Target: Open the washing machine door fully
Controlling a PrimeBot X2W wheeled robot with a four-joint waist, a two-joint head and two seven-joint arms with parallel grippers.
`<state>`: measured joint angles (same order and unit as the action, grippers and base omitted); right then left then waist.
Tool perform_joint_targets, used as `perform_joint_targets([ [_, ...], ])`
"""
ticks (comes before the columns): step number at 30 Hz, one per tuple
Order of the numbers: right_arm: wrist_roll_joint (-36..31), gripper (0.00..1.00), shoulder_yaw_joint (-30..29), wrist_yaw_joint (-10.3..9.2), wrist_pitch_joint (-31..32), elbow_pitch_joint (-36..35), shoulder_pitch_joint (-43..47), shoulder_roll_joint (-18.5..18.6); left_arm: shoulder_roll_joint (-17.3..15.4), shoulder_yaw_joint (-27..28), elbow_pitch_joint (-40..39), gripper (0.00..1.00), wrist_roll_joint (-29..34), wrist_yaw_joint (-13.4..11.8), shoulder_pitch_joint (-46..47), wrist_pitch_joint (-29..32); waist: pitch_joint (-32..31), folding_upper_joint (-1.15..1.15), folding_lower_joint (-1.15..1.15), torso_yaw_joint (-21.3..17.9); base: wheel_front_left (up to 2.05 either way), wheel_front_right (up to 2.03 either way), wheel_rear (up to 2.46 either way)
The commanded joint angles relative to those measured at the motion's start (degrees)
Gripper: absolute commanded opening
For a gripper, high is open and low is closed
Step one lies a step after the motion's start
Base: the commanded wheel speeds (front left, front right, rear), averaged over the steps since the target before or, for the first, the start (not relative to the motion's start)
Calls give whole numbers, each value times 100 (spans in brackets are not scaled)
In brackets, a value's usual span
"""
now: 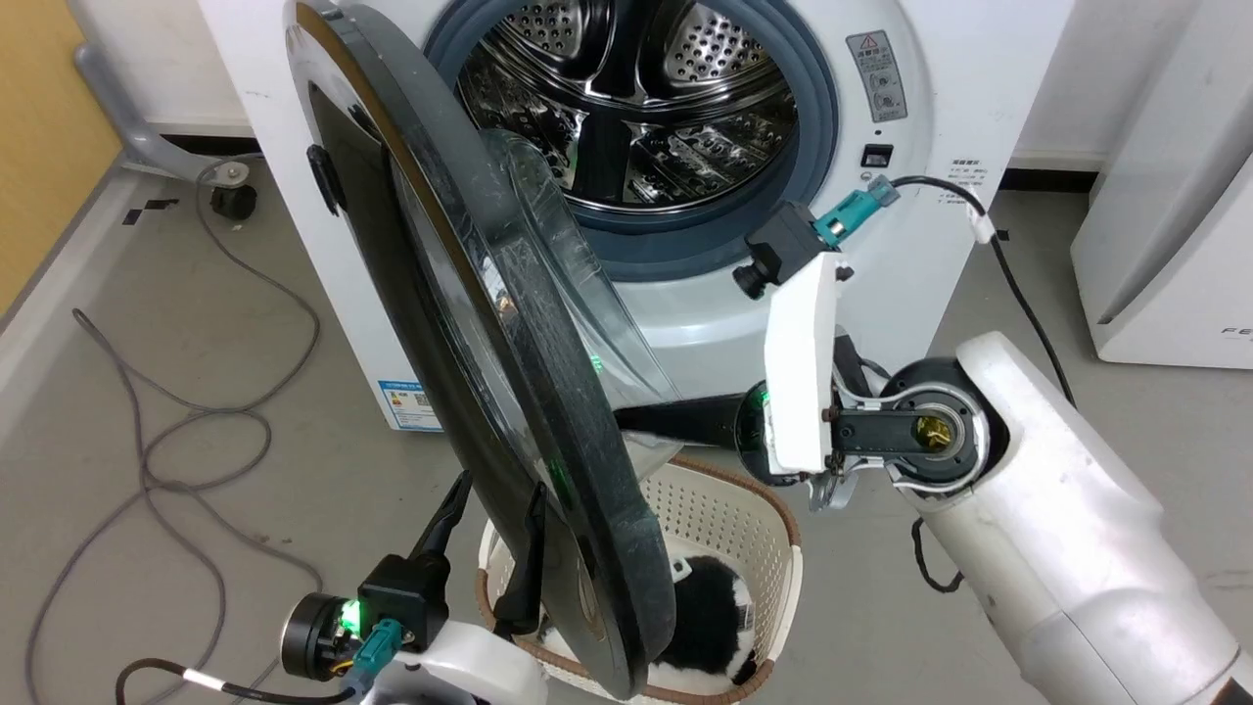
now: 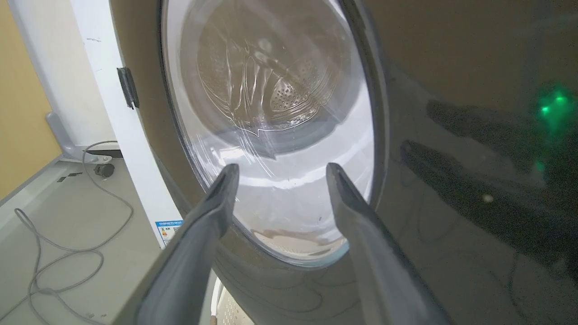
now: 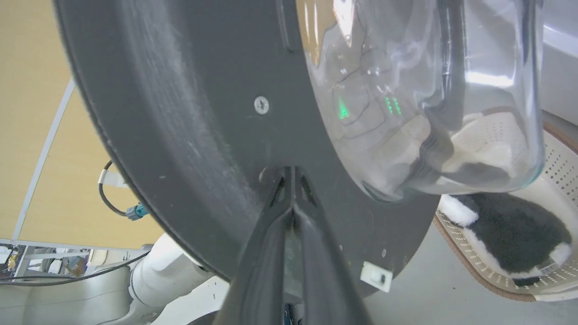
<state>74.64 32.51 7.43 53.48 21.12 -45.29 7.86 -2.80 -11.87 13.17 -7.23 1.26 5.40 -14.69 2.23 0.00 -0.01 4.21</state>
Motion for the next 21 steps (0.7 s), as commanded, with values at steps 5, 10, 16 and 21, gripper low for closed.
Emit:
perform_joint_targets([
  [5,-417,100,-472,6,-1395,-168,343,59,-8,26,10,100,-30,-7,-47,-30,3,0,1,-25,0,0,0],
  [10,-1084,100,-846,6,-2884,-213,729,153,-8,75,16,100,-41,-24,-45,-30,30,0,1,-40,0,0,0],
  [16,-1997,100,-1737,6,-5109,-298,1786,168,-8,214,14,100,-25,-59,-82,-30,-10,0,1,-52,0,0,0],
  [21,-2390,100,-2587,6,-6122,-523,3016,-79,-9,360,3,100,19,-30,-193,-30,-99,0,1,-71,0,0,0],
])
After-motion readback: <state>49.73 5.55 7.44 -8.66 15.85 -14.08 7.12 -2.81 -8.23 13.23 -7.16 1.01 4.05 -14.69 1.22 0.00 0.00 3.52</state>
